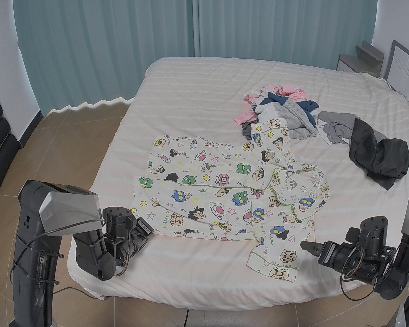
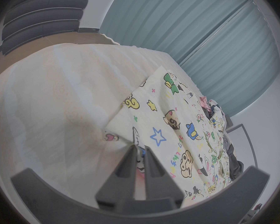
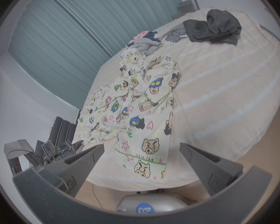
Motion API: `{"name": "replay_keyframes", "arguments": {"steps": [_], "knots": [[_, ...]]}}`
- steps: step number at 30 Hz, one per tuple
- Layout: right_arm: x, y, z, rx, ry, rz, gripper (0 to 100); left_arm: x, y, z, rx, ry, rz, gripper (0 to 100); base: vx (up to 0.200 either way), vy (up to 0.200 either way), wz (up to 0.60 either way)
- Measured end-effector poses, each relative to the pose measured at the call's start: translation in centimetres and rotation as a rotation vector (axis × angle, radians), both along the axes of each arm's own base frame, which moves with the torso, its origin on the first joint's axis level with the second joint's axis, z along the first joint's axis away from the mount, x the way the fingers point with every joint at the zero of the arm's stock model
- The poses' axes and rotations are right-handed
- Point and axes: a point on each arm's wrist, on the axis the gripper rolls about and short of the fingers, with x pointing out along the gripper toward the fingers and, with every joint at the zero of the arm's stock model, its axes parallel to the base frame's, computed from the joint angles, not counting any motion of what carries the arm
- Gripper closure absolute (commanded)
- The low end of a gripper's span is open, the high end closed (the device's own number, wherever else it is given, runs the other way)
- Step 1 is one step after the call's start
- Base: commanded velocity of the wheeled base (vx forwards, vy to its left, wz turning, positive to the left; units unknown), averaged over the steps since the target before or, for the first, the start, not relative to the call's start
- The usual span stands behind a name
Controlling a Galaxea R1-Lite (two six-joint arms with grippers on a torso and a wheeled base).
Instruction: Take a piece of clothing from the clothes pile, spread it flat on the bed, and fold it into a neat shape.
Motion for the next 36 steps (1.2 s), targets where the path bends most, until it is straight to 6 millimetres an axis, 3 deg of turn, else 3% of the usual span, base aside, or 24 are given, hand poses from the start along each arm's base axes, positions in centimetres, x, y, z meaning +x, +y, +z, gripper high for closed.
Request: {"name": "replay_keyframes", "arguments": {"steps": [13,19,33,34,36], "knots": [[-0.8,2.6,-4.1,-0.009,0.187,0.061,0,-1.2,0.7,0.2,0.038,0.025,0.058,100,0.0,0.0,0.0],[-0.4,3.0,-5.8,-0.031,0.191,0.037,0,-1.6,0.9,0.6,0.042,0.029,0.061,100,0.0,0.0,0.0],[2.0,4.2,-7.6,-0.015,0.159,0.025,0,-1.9,0.9,0.8,0.044,0.033,0.059,100,0.0,0.0,0.0],[2.1,4.3,-7.7,-0.015,0.157,0.025,100,-1.9,0.9,0.8,0.044,0.033,0.059,100,0.0,0.0,0.0],[2.3,4.4,-7.9,-0.015,0.157,0.026,100,-1.9,0.9,0.8,0.044,0.033,0.059,100,0.0,0.0,0.0]]}}
